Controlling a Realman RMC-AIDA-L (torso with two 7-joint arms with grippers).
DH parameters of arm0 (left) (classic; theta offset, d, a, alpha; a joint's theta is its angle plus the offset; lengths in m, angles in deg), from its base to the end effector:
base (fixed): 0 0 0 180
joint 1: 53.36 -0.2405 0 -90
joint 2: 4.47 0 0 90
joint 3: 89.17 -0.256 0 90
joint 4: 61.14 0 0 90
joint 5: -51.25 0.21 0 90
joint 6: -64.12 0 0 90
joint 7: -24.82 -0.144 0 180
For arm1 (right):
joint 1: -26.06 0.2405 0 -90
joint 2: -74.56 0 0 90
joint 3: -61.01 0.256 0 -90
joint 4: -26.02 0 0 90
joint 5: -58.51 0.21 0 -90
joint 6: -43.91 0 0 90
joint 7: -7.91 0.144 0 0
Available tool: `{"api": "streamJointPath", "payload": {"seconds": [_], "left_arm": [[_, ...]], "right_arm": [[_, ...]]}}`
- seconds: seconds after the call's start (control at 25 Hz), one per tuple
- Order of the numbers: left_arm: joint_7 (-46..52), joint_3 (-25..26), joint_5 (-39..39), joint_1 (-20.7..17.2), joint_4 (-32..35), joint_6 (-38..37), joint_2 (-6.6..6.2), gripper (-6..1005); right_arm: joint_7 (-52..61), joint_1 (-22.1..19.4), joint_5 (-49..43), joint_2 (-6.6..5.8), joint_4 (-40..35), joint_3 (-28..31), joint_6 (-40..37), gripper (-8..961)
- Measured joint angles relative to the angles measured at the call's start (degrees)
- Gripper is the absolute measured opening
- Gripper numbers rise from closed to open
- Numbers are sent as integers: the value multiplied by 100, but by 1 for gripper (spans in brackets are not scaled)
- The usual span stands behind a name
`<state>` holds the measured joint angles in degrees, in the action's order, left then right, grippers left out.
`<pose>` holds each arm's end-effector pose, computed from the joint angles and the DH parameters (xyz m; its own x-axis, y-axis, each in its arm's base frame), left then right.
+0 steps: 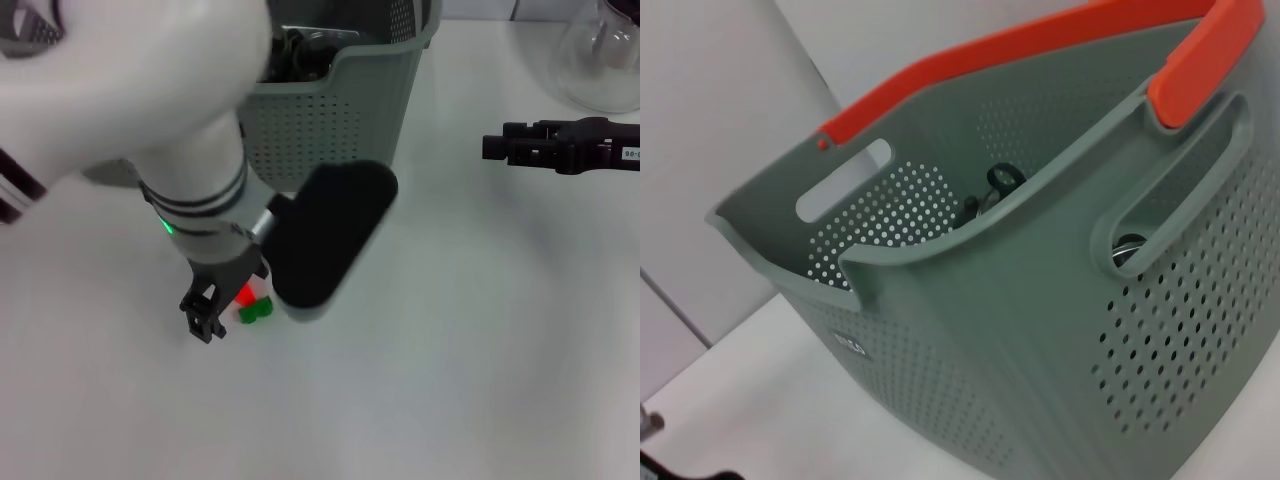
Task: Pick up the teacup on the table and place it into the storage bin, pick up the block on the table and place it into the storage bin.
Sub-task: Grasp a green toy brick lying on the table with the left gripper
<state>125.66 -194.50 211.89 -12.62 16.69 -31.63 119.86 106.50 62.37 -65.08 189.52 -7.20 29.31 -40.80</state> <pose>-0.1365 0.3081 -0.0750 0.5710 -0.5019 -0.6496 -0.4264 -0.8575 0.2878 0.2725 0.3628 0.0216 0.6243 -0.6133 -0.4838 -0.7291 -0.6798 -0.0792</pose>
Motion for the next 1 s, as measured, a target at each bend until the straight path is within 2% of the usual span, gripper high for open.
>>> {"api": "streamJointPath", "payload": {"seconds": [0.28, 1.0], "left_arm": [[-230, -291, 2, 109, -204, 333, -1, 810], [-483, -859, -22, 144, -423, 705, 5, 801]], "right_arm": [[3, 15, 2, 10, 0, 1, 51, 597], [10, -3, 1, 36, 0, 58, 116, 597]]}}
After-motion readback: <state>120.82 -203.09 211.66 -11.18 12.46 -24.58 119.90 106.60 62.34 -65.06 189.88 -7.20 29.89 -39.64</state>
